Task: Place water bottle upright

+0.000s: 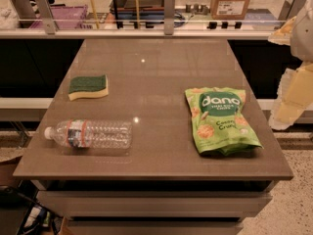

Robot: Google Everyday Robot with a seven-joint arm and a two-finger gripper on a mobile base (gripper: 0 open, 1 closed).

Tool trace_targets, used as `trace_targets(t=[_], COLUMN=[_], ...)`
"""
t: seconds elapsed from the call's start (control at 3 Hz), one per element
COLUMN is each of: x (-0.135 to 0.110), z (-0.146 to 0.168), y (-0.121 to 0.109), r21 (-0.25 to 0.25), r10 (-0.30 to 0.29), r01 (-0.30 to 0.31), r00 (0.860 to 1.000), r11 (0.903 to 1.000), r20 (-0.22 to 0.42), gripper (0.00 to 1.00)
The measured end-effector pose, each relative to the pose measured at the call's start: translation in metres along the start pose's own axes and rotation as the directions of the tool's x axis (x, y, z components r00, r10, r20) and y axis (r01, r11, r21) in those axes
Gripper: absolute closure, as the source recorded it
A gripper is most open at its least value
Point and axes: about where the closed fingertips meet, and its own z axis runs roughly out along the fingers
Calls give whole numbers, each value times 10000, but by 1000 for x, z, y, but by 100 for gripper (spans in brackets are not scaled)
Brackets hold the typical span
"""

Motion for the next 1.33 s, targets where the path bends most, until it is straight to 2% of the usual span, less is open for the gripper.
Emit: trace_targets(t=[0.33, 0.67, 1.0, 1.33], x=[-2, -13, -24, -43], z=[0, 1, 3, 13], y=[-1, -5, -10, -17], r21=[85, 332, 569, 461], r10=[11, 350, 942, 1137], r01=[-12, -365, -996, -1214], r00=[10000, 9984, 9914, 9830], r11=[10000, 9988, 9934, 9915], r20=[57, 438, 907, 1440], gripper=[0, 0, 0, 0])
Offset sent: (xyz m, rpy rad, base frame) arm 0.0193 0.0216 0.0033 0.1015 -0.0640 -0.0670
